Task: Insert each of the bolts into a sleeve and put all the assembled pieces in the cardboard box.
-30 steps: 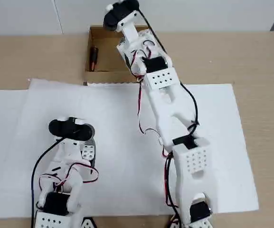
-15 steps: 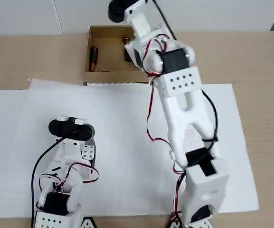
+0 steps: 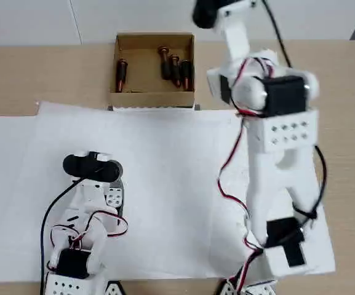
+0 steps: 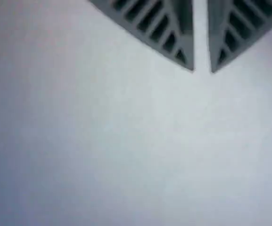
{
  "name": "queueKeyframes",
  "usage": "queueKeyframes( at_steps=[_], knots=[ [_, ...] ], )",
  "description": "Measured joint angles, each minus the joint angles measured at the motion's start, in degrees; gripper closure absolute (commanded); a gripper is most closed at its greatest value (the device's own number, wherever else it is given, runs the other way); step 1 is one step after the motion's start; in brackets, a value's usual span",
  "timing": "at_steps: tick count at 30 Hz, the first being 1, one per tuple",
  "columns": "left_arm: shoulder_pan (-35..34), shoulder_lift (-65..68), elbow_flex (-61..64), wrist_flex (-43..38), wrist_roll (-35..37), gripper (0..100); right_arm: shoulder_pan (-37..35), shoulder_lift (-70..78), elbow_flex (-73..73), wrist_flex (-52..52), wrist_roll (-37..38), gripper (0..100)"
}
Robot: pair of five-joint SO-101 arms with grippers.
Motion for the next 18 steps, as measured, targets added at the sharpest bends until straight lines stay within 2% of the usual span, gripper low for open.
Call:
queueKeyframes(
  at_steps=[10,13,18],
  knots=[
    [0.0,0.0,0.0,0.0,0.0,99,6.2,-14.9,2.0,2.1,-0.4,99.6],
    [0.0,0.0,0.0,0.0,0.0,99,9.3,-20.7,9.4,2.1,-0.4,99.6],
    [0.0,0.0,0.0,0.0,0.0,99,12.7,-31.3,29.9,-0.5,-1.7,99.6]
  ],
)
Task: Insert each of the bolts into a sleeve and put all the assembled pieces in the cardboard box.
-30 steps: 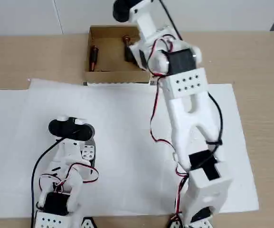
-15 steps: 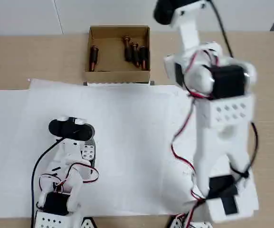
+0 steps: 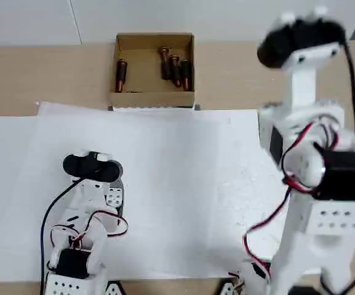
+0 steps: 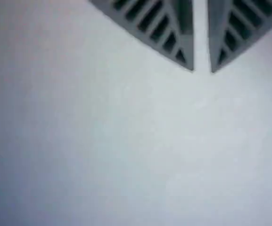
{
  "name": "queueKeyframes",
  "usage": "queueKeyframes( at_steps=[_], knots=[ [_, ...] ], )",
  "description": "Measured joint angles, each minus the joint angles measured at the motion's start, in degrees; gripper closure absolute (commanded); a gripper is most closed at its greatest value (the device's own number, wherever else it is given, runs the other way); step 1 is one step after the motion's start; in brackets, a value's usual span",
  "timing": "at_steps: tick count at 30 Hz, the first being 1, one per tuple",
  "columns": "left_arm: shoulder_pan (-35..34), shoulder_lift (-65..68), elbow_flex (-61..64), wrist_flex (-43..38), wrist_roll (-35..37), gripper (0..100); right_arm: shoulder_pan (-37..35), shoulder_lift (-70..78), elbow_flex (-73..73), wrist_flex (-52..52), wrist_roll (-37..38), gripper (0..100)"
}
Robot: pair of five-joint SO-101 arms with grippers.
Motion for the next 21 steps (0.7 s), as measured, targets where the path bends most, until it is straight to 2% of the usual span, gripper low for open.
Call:
queueKeyframes(
  at_steps=[4,11,17,21],
  knots=[
    [0.0,0.0,0.0,0.0,0.0,99,2.3,-9.2,19.6,-9.1,-2.9,99.6],
    [0.0,0.0,0.0,0.0,0.0,99,2.2,-26.7,51.7,-26.5,-3.4,99.6],
    [0.0,0.0,0.0,0.0,0.0,99,2.2,-37.6,75.2,-40.6,-3.4,99.6],
    [0.0,0.0,0.0,0.0,0.0,99,2.2,-44.4,86.3,-46.0,-3.6,99.6]
  ],
)
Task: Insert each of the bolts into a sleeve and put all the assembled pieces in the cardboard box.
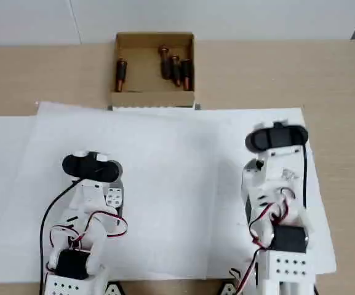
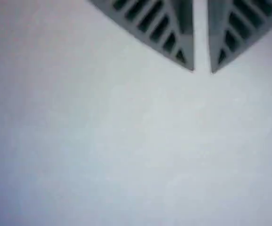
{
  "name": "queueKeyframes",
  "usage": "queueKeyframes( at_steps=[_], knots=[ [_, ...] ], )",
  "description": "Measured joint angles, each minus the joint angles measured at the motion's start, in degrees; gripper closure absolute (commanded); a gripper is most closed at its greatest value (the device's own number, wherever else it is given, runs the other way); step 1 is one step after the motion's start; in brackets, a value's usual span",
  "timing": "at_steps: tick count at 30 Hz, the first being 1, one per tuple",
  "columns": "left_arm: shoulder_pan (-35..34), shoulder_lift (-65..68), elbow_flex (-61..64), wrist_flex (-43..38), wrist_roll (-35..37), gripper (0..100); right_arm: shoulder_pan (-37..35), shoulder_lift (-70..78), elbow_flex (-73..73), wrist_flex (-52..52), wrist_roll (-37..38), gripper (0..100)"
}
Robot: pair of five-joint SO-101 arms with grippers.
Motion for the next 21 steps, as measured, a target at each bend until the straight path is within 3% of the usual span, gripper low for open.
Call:
queueKeyframes(
  at_steps=[11,21],
  knots=[
    [0.0,0.0,0.0,0.0,0.0,99,0.4,-19.7,21.9,-3.6,-0.1,99.6],
    [0.0,0.0,0.0,0.0,0.0,99,-0.3,-27.6,21.6,5.0,-0.2,99.5]
  ],
)
